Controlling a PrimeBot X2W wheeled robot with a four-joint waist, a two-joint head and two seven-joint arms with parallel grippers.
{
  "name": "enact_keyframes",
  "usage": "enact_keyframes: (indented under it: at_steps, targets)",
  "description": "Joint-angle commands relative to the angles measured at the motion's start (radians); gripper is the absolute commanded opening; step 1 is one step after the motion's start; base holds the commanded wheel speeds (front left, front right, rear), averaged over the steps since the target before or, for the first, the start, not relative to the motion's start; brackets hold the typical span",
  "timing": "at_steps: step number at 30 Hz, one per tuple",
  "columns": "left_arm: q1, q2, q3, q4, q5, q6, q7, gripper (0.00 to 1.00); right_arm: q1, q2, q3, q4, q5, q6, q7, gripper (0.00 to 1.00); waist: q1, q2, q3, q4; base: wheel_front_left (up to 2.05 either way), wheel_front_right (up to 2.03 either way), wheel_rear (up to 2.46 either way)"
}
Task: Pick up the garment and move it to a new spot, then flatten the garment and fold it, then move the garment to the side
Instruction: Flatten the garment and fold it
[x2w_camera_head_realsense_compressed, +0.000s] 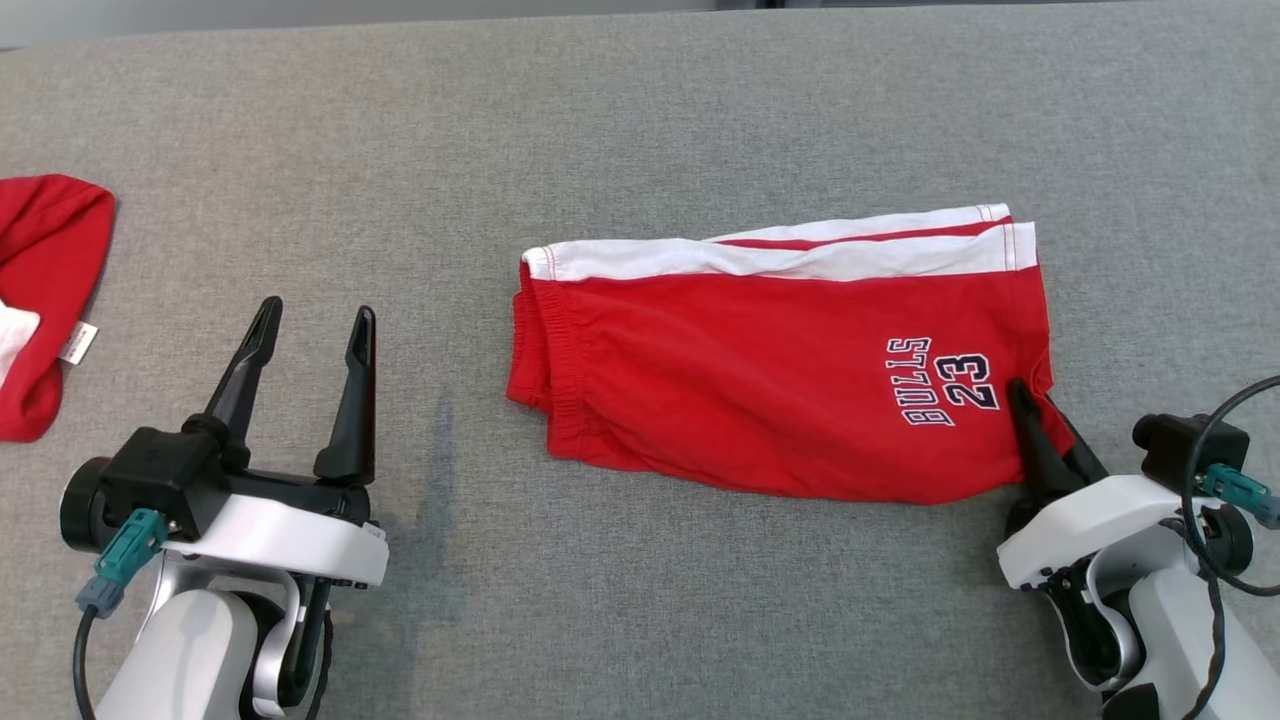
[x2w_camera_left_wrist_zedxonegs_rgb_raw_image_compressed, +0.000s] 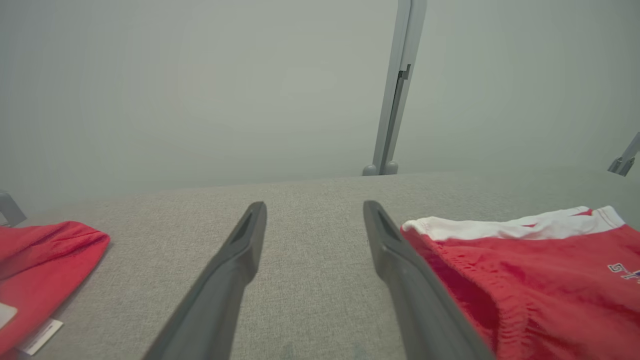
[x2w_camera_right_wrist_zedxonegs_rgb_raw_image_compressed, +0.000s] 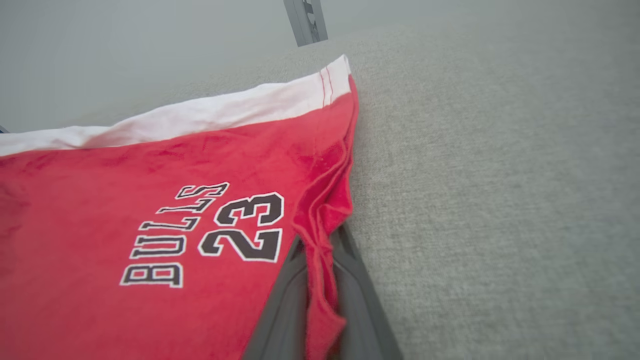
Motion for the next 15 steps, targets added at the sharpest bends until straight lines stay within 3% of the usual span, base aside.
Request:
enact_keyframes:
  at_steps: [1, 8, 15]
  targets:
    - [0.010, 0.012, 0.003, -0.006, 0.000, 0.006, 0.003, 1.00, 0.025, 0.005, -0.015, -0.016, -0.013, 0.000, 0.019, 0.00, -0.0001, 0.0000, 0.000, -0.005, 0.00, 0.00, 0.00]
    - [0.014, 0.014, -0.006, -0.012, 0.001, 0.010, 0.010, 1.00, 0.038, 0.024, -0.046, -0.079, -0.043, 0.000, 0.042, 0.00, -0.0001, 0.0000, -0.007, -0.001, 0.00, 0.00, 0.00]
    - [0.017, 0.017, -0.007, -0.013, -0.007, 0.015, 0.015, 1.00, -0.012, 0.049, 0.009, -0.210, -0.084, 0.000, 0.047, 0.00, -0.0001, 0.0000, -0.023, -0.006, 0.00, 0.00, 0.00]
